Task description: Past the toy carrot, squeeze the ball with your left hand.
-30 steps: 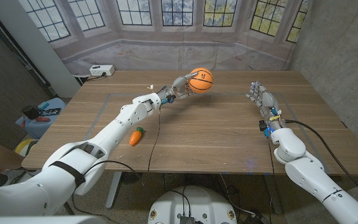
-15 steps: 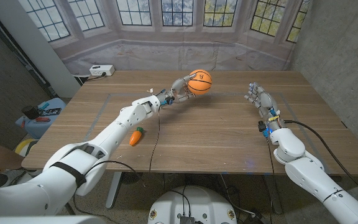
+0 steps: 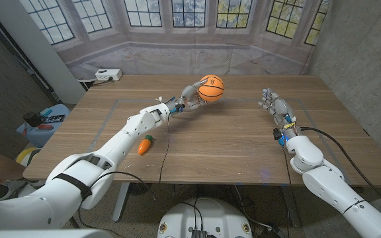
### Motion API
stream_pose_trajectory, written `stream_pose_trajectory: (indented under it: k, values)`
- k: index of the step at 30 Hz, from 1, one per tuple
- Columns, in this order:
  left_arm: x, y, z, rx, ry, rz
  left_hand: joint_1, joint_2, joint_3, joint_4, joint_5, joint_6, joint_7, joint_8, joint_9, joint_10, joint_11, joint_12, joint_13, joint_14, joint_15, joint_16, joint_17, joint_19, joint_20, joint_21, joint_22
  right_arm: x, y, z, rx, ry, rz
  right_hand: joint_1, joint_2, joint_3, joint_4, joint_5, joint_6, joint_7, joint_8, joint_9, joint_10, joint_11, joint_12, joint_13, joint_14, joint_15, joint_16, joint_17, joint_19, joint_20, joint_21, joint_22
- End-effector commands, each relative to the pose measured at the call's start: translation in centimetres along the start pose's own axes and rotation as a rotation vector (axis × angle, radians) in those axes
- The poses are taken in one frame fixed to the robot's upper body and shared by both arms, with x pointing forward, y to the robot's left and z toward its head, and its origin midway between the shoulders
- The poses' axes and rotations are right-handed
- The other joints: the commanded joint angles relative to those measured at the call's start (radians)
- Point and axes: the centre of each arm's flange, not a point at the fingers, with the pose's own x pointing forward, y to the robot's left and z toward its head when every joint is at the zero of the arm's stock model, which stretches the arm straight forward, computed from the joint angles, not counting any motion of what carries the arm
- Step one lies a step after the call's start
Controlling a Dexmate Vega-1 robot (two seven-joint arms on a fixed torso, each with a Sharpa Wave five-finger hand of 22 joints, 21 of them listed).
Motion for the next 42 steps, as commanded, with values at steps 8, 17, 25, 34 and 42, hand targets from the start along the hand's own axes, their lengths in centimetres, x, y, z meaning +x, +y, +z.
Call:
stream_pose_trajectory:
  k: [8, 17, 25, 34, 42]
  values:
    - [-0.3, 0.6, 0.0, -0.012, 0.009, 0.043, 0.068, 0.017, 0.004, -0.01, 0.011, 0.067, 0.001, 0.024, 0.008, 0.077, -0.014, 0.026, 0.009, 0.102, -0.05, 0.053, 0.013, 0.094, -0.021, 0.049, 0.004, 0.2, 0.5, -0.6, 0.01, 0.011, -0.001, 0.01, 0.002, 0.001, -0.003, 0.003, 0.009, 0.001, 0.004, 0.002, 0.004, 0.002, 0.004, 0.006, 0.004, 0.003, 0.002, 0.003, 0.004, 0.005, 0.006, 0.003]
    - [-0.4, 0.6, -0.2, -0.035, 0.008, 0.093, 0.175, 0.024, 0.02, -0.027, 0.015, 0.183, -0.036, 0.069, 0.016, 0.212, -0.059, 0.065, 0.021, 0.253, -0.12, 0.131, 0.035, 0.191, -0.066, 0.105, 0.005, 0.1, 0.5, -0.5, 0.007, 0.013, 0.0, 0.01, 0.002, 0.0, -0.002, 0.002, 0.009, 0.002, 0.004, 0.002, 0.003, 0.001, 0.003, 0.006, 0.005, 0.004, 0.003, 0.003, 0.004, 0.005, 0.006, 0.003]
    - [-0.9, 0.7, -0.3, -0.056, 0.002, 0.139, 0.27, 0.032, 0.024, -0.021, 0.011, 0.319, -0.06, 0.131, 0.029, 0.348, -0.109, 0.106, 0.037, 0.377, -0.177, 0.209, 0.072, 0.267, -0.106, 0.163, 0.009, 0.0, 0.6, -0.5, 0.005, 0.016, 0.004, 0.01, 0.002, 0.0, -0.002, 0.002, 0.009, 0.002, 0.004, 0.002, 0.005, 0.002, 0.004, 0.006, 0.005, 0.003, 0.003, 0.003, 0.004, 0.005, 0.006, 0.003]
    - [-1.7, 0.9, -0.4, -0.062, -0.002, 0.192, 0.361, 0.034, 0.018, -0.022, 0.008, 0.407, -0.076, 0.182, 0.049, 0.451, -0.119, 0.138, 0.056, 0.464, -0.225, 0.274, 0.127, 0.313, -0.139, 0.221, 0.015, 0.0, 1.0, -0.5, 0.006, 0.017, 0.015, 0.011, 0.002, 0.0, -0.002, 0.002, 0.009, 0.001, 0.004, 0.002, 0.004, 0.0, 0.004, 0.006, 0.005, 0.003, 0.003, 0.004, 0.004, 0.005, 0.006, 0.003]
    - [-2.6, 1.0, -0.3, -0.063, 0.003, 0.212, 0.426, 0.025, 0.005, -0.022, 0.005, 0.46, -0.095, 0.223, 0.071, 0.512, -0.12, 0.156, 0.08, 0.527, -0.246, 0.316, 0.167, 0.315, -0.144, 0.261, 0.019, 0.0, 1.6, -0.5, 0.005, 0.019, 0.03, 0.011, 0.002, 0.0, -0.001, 0.002, 0.009, 0.001, 0.004, 0.002, 0.005, 0.002, 0.004, 0.006, 0.004, 0.002, 0.003, 0.004, 0.004, 0.005, 0.006, 0.003]
